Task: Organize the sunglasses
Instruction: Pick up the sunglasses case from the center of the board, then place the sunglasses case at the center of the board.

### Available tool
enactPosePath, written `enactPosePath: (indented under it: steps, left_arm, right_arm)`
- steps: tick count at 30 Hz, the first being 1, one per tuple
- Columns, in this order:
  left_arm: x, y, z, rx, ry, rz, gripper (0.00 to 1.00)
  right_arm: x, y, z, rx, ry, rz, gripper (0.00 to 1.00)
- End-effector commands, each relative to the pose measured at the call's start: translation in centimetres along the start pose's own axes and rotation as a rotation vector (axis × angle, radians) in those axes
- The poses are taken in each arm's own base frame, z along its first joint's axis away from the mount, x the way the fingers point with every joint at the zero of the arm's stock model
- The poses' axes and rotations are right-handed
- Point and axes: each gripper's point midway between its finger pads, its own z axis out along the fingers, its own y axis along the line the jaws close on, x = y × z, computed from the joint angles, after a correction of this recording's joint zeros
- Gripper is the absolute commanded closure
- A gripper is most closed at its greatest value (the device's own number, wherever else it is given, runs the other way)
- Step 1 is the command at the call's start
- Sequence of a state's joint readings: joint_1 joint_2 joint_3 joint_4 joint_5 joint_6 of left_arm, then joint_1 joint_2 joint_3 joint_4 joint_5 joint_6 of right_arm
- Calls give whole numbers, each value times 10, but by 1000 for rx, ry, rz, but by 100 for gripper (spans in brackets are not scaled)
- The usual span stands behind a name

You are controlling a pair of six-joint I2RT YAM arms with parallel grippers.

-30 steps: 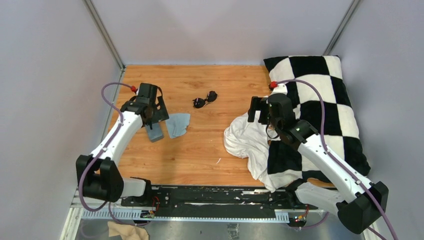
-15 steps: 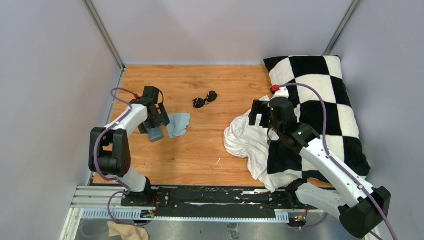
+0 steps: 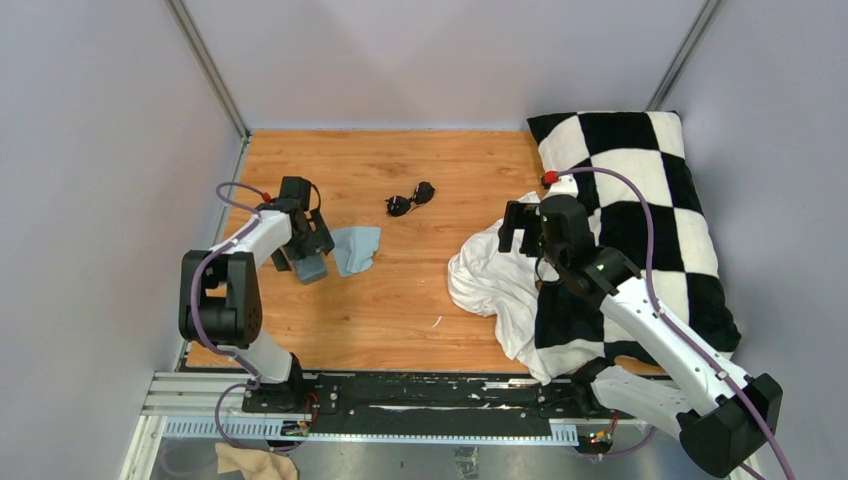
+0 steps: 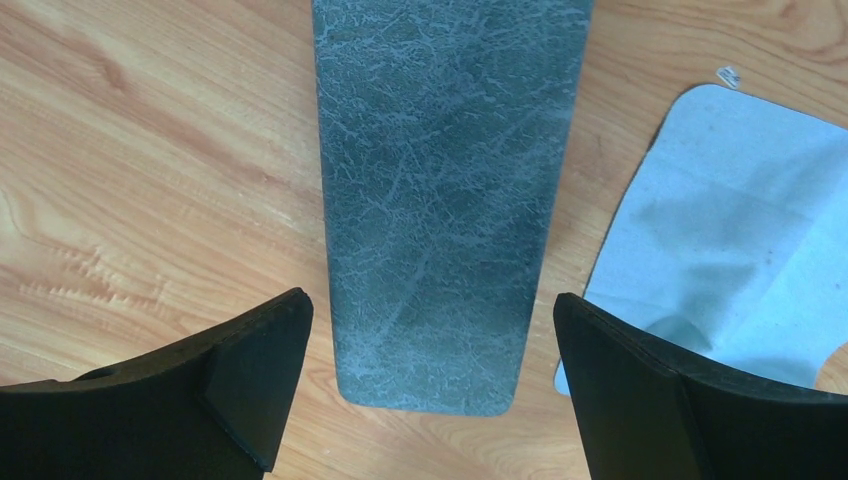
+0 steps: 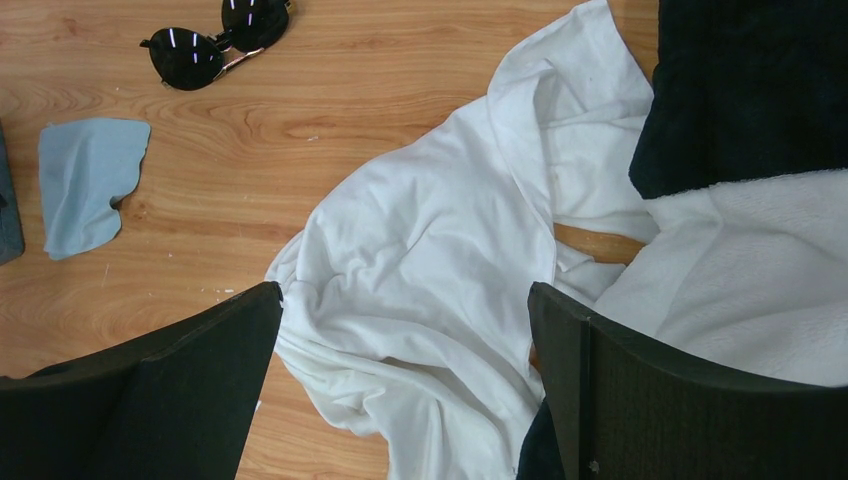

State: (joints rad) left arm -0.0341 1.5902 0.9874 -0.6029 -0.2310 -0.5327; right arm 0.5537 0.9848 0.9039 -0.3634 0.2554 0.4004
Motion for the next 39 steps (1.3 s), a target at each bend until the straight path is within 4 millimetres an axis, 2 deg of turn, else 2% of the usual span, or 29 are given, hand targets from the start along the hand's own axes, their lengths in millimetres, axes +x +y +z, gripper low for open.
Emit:
enactPosePath:
  steps: [1, 5, 9, 13, 17, 20, 24, 26, 28, 33, 36, 39]
  left_arm:
    - [5, 4, 13, -10, 17, -9, 3]
    - [7, 1, 17, 2, 27, -11, 12]
    - [11, -3, 18, 24, 41, -20, 27]
    - [4, -9, 4, 75, 23, -20, 43]
    - [-8, -29, -34, 235, -34, -6, 53]
    - [-7, -52, -71, 408, -84, 78, 55]
    - [12, -102, -132, 784, -140, 227, 60]
    - [21, -122, -166, 971, -177, 291, 62]
    - [29, -134, -193, 1118, -194, 340, 62]
    - [42, -148, -245, 1403, -184, 411, 64]
    - [45, -152, -264, 1488, -179, 440, 66]
    - [44, -155, -265, 1473, -184, 442, 66]
  right_arm:
    - [7, -7, 1, 22, 21, 7, 0]
    - [6, -7, 1, 22, 19, 8, 0]
    - [8, -7, 1, 21, 24, 9, 0]
    - [8, -7, -1, 20, 23, 9, 0]
    - [10, -9, -1, 29, 23, 13, 0]
    - [10, -9, 0, 28, 26, 11, 0]
    - [11, 1, 2, -25, 47, 1, 0]
    - [10, 13, 2, -87, 66, -6, 0]
    - [8, 34, -1, -204, 100, -15, 0]
    - [-2, 93, -18, -509, 194, -21, 1]
    - [-12, 118, -28, -655, 174, 1, 1]
    - [-19, 127, -28, -699, 138, 39, 1]
